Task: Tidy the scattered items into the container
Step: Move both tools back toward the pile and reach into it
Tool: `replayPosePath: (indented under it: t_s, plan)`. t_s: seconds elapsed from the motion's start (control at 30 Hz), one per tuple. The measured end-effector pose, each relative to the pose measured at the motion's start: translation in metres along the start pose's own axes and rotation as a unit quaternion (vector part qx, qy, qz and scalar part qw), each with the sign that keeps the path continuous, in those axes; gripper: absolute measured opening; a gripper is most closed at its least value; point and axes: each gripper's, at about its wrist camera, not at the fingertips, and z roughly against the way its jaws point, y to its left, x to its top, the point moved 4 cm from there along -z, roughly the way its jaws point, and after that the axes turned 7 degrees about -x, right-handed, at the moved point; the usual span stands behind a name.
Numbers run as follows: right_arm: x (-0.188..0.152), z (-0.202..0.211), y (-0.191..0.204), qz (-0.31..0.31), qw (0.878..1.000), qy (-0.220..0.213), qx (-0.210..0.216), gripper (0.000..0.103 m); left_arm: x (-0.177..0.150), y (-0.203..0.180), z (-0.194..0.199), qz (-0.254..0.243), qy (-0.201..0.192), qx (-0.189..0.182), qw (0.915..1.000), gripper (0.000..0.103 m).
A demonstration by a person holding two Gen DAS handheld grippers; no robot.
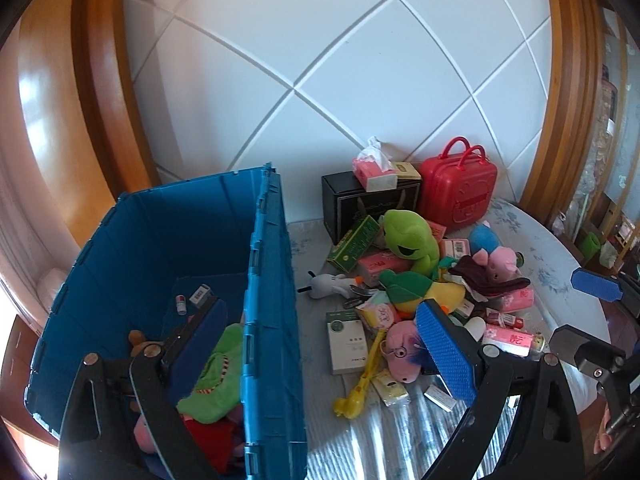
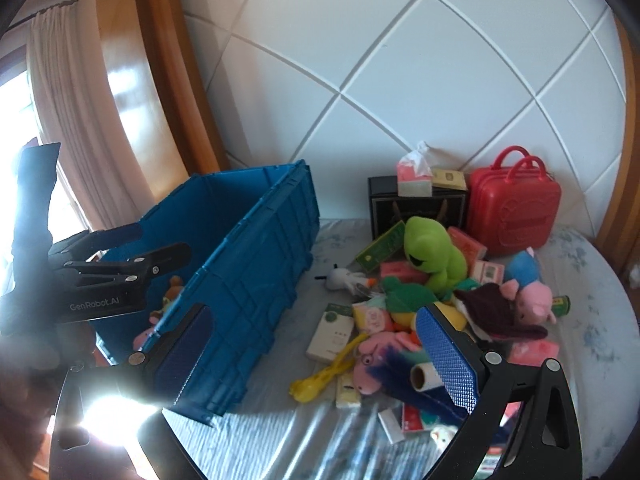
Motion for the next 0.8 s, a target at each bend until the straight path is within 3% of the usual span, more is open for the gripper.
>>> replayPosePath:
  t_s: [0.37, 0.63, 0.8]
  plan:
    - [-0.070, -0.002, -0.113, -0.040, 0.995, 0.058, -0.077, 0.102, -0.043, -0.101, -0.081, -0.052, 0.062, -0.072, 0.9941, 0.097]
    - [-0.124, -0.036, -0.184, -0.049, 0.984, 0.128, -0.110, 0.102, -0.086, -0.173, -0.166, -0.112, 0.104, -0.136, 0.9788, 0.097]
    - [-0.149, -0.062, -0.212, -0.049, 0.980, 0.159, -0.114, 0.102, -0.104, -0.198, -0.224, -0.150, 0.131, -0.162, 0.9664, 0.097]
